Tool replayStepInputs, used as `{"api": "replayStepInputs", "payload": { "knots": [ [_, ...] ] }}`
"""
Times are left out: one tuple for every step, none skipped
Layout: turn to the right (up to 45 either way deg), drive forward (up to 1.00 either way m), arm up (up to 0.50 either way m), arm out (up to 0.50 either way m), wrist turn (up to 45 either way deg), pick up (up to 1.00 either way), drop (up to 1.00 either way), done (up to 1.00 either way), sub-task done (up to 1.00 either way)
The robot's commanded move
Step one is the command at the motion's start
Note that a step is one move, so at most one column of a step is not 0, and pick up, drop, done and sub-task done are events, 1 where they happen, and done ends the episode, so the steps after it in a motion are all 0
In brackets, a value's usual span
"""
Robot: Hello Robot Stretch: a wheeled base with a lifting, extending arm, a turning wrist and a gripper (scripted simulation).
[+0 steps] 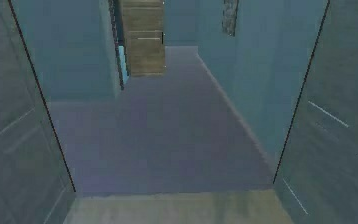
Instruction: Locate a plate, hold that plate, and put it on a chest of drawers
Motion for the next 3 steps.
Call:
{"api": "replayStepInputs", "payload": {
  "knots": [
    [0.0,1.00,0.00,0.00,0.0,0.00,0.00,0.00,0.00],
    [-6.0,0.00,0.00,0.00,0.0,0.00,0.00,0.00,0.00],
    [0.0,0.50,0.00,0.00,0.0,0.00,0.00,0.00,0.00]
  ]
}}
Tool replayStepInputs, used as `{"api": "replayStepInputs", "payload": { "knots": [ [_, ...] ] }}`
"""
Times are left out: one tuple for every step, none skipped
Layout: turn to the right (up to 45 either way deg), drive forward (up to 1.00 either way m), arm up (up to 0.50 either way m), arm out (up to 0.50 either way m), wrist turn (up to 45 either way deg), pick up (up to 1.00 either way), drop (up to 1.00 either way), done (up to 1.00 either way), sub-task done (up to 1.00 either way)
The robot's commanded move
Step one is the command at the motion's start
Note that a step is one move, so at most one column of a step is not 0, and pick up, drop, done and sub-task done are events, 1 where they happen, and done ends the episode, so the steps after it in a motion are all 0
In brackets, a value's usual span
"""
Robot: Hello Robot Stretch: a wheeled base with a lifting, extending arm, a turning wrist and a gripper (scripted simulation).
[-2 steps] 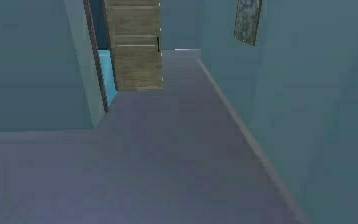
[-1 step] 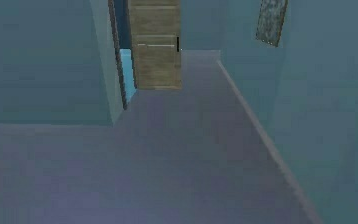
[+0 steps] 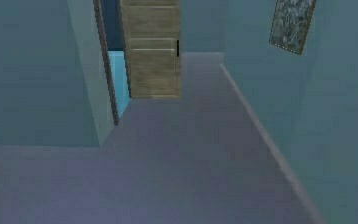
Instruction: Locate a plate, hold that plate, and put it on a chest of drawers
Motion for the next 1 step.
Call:
{"api": "replayStepInputs", "payload": {
  "knots": [
    [-3.0,0.00,0.00,0.00,0.0,0.00,0.00,0.00,0.00]
  ]
}}
